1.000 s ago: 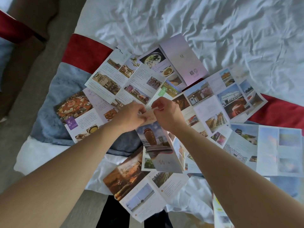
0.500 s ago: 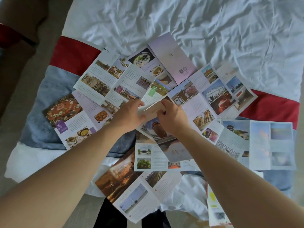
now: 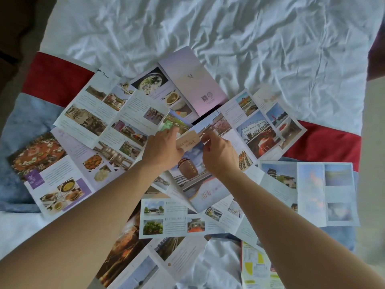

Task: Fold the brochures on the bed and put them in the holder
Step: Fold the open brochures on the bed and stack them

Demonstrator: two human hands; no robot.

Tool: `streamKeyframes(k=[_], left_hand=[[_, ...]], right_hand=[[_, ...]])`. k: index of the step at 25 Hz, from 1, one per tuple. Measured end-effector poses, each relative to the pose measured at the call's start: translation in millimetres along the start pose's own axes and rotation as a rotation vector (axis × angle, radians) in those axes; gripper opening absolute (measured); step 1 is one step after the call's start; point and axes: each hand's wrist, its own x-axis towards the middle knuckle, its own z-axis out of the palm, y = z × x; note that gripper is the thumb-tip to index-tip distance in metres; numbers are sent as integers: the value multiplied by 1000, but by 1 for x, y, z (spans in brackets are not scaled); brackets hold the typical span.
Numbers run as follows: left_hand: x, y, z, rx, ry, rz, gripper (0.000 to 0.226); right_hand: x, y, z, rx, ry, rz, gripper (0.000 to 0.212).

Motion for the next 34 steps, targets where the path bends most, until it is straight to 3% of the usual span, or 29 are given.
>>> streamKeyframes(k=[6, 15, 19, 21, 25, 28, 34], left_hand=[[21, 16, 15, 7, 47, -70, 38], [40, 40, 22, -20, 44, -48, 30], [41, 43, 17, -89, 63, -56, 22], [40, 48, 11, -88, 115, 0, 17], [40, 61, -7, -145, 177, 133, 19], [43, 71, -13, -183, 192, 135, 25], [51, 79, -11, -198, 171, 70, 43]], right_hand=[[19, 22, 0, 65, -30, 14, 18], [26, 40, -3, 125, 6, -4, 19], [22, 56, -7, 25, -10, 14, 59], [19, 60, -14, 59, -40, 5, 65], [17, 55, -29, 225, 3, -26, 39], [15, 46, -36, 246, 94, -44, 14], [24, 48, -60, 182, 173, -67, 17]])
